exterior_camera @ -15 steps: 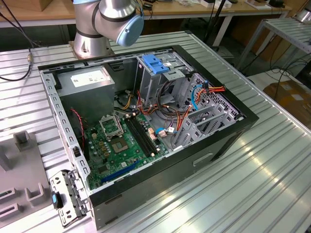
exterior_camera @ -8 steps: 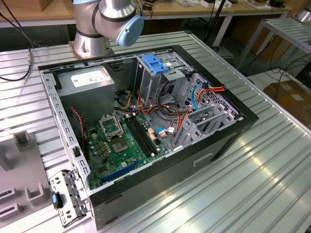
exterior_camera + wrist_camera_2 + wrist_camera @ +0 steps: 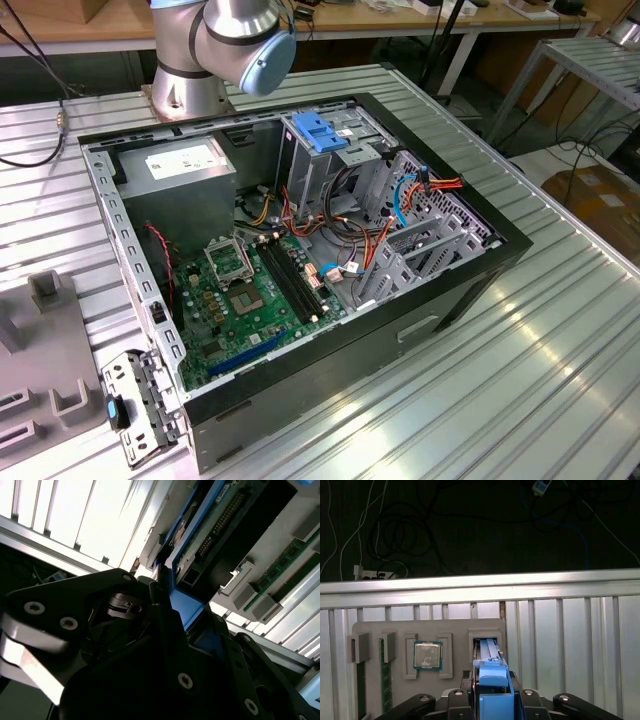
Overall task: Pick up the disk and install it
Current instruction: 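Pick up the disk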
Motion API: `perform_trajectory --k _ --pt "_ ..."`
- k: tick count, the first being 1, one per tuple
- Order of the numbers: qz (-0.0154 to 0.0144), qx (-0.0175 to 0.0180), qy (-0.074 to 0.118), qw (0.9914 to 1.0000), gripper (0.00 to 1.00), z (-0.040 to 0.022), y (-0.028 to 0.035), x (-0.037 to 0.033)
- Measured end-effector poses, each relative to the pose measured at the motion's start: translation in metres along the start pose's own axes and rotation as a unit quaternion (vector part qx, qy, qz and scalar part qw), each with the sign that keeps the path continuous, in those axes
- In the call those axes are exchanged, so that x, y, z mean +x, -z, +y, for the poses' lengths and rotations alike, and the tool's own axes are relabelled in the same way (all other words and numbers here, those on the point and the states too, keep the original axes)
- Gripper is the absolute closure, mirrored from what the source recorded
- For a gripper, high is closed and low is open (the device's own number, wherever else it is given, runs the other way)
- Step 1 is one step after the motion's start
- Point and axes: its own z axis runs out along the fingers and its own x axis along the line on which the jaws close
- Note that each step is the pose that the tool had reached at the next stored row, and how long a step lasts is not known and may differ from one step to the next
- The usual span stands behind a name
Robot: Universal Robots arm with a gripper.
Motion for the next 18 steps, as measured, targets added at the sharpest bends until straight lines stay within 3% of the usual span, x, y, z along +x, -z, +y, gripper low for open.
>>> perform_trajectory --k 4,7,18 --pt "0.0 0.0001 0.003 0.99999 0.63 0.0 -0.0002 0.0" --pt "0.0 0.0003 0.021 0.99979 0.63 0.0 -0.0005 0.0" --pt "0.0 0.0002 0.009 0.99996 0.63 0.0 -0.0006 0.0"
